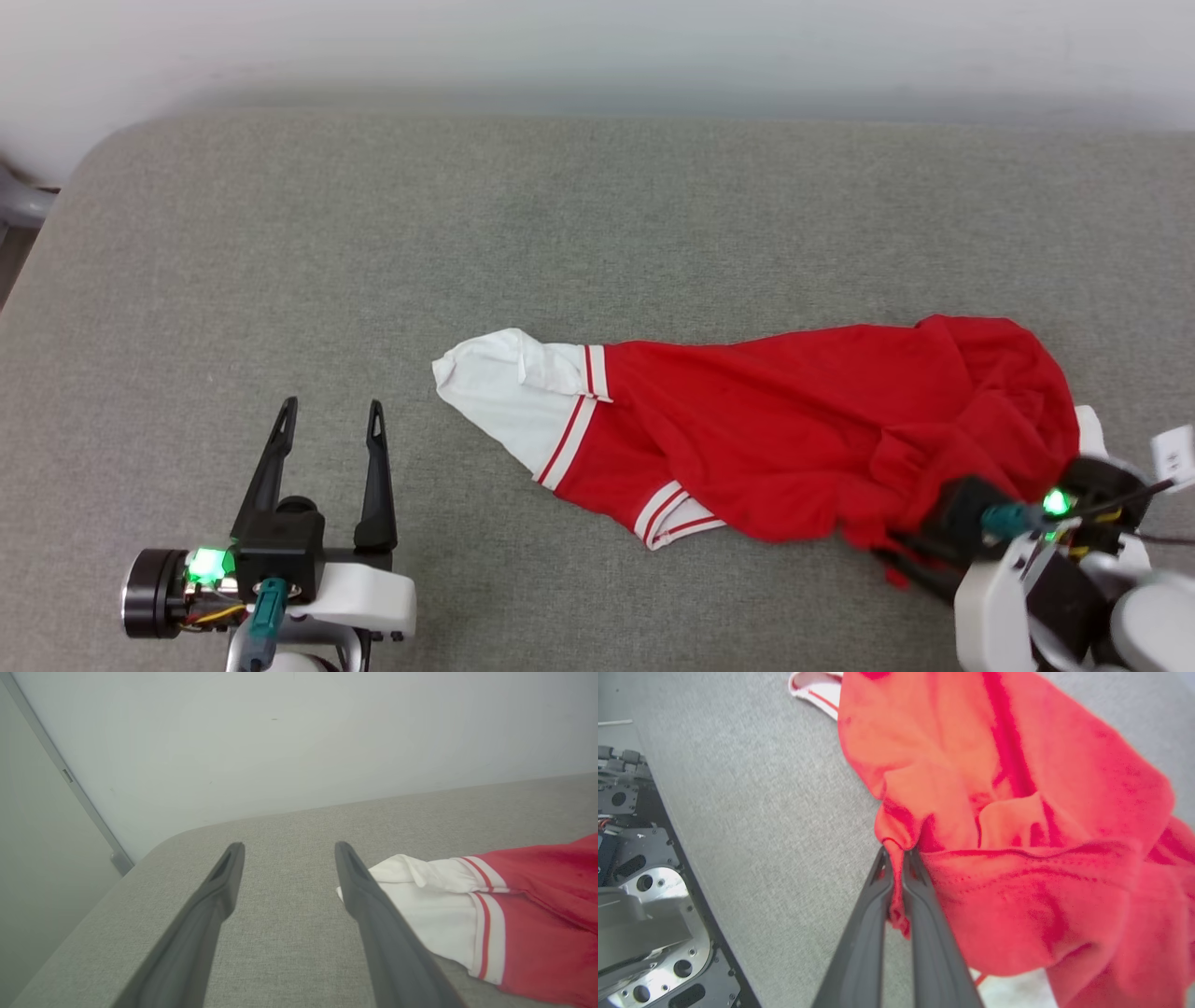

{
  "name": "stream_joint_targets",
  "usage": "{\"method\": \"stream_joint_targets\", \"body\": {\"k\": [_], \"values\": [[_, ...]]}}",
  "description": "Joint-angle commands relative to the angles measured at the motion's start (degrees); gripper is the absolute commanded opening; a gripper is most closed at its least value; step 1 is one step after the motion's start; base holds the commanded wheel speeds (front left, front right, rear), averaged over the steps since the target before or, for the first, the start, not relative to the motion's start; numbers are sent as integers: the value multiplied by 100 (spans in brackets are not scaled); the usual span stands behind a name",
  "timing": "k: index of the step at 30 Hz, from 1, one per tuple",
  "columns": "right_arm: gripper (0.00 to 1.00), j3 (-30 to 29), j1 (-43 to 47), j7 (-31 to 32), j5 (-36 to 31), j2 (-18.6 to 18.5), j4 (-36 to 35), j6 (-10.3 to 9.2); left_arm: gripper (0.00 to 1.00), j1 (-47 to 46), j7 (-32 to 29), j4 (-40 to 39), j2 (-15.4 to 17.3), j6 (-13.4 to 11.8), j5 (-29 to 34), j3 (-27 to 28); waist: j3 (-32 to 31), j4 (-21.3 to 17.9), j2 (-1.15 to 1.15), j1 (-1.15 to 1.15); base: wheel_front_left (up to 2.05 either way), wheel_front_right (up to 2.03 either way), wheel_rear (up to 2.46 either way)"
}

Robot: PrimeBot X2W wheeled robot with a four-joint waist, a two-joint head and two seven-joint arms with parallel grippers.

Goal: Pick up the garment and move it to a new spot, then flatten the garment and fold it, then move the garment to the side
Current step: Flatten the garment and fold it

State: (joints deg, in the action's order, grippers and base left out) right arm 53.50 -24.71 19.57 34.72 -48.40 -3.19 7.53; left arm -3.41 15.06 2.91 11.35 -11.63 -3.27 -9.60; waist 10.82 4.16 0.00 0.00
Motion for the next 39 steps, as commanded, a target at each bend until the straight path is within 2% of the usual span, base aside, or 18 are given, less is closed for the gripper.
{"method": "stream_joint_targets", "body": {"k": [1, 10, 16, 20, 25, 29, 33, 39], "values": [[0, -178, -13, -78, -39, -20, -149, -8, 100, 96, 15, -21, 7, -16, 4, 25, -77, -55, 0, 0, 0, 0, 0], [0, -1596, 422, 53, -321, -65, -1073, -8, 100, 259, 15, -117, -26, -21, 26, 49, -162, -146, 0, 0, 0, 0, 0], [0, -2096, 622, 176, -321, 61, -1269, -8, 100, 181, 16, -142, -47, 26, 49, 16, -119, -76, 0, 0, 0, 0, 0], [0, -2267, 382, 234, -361, 83, -1285, -8, 100, 115, 15, -170, -69, 37, 53, 8, -4, -22, 0, 0, 0, 0, 0], [0, -2200, -340, 353, -316, -7, -1064, -8, 100, -77, 15, -225, -124, 87, 88, -46, 308, 117, 0, 0, 0, 0, 0], [0, -1974, -1313, 432, -303, -125, -571, -8, 100, -320, 15, -278, -190, 144, 112, -117, 652, 298, 0, 0, 0, 0, 0], [0, -1566, -2421, 416, -362, -26, 157, -8, 100, -559, 15, -315, -259, 188, 147, -184, 976, 479, 0, 0, 0, 0, 0], [0, -776, -4089, 120, -719, 394, 1745, -9, 100, -898, 15, -316, -413, 237, 143, -253, 1410, 739, 0, 0, 0, 0, 0]]}}
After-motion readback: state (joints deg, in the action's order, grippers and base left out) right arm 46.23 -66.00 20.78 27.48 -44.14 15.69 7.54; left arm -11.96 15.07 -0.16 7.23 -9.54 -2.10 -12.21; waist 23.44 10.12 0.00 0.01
